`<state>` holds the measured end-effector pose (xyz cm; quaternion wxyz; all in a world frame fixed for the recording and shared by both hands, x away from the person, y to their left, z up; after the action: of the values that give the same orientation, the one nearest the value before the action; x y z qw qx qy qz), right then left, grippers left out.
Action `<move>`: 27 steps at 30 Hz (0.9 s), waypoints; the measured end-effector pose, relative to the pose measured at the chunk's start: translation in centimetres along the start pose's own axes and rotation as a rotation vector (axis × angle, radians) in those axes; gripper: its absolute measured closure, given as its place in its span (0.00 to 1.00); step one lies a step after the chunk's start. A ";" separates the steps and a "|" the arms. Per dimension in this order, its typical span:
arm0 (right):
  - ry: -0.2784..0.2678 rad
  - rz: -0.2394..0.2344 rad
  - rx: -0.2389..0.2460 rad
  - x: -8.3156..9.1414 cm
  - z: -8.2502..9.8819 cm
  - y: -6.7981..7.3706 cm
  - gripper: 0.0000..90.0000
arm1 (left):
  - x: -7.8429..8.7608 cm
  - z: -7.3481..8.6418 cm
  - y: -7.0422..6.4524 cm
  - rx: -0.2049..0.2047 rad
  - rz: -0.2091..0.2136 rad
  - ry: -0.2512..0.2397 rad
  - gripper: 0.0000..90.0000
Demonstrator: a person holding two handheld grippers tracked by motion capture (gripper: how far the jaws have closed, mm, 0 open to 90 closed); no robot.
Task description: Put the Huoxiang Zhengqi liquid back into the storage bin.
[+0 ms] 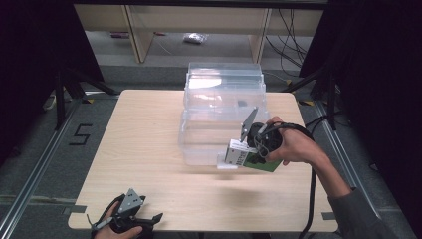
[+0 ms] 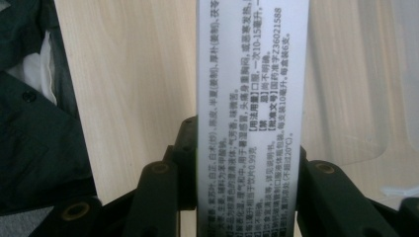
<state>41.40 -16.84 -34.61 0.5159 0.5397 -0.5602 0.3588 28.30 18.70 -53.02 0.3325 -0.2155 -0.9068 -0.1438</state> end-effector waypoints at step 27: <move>0.023 0.023 -0.029 1.8 -1.9 -5.9 0.72 | 0.0 0.0 0.0 0.006 0.005 -0.004 0.17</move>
<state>47.73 -16.39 -33.41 0.5260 0.5217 -0.5652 0.3628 28.31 18.67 -53.06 0.3315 -0.2172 -0.9074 -0.1397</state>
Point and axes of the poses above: each handheld gripper's, and its own axes: x roughly backward along the jaws, z roughly out of its underside, y roughly to its left, the point moved 3 cm from there along -x, roughly forward along the jaws, and after that the axes turned 15 degrees about -z, right-handed, at the moved point
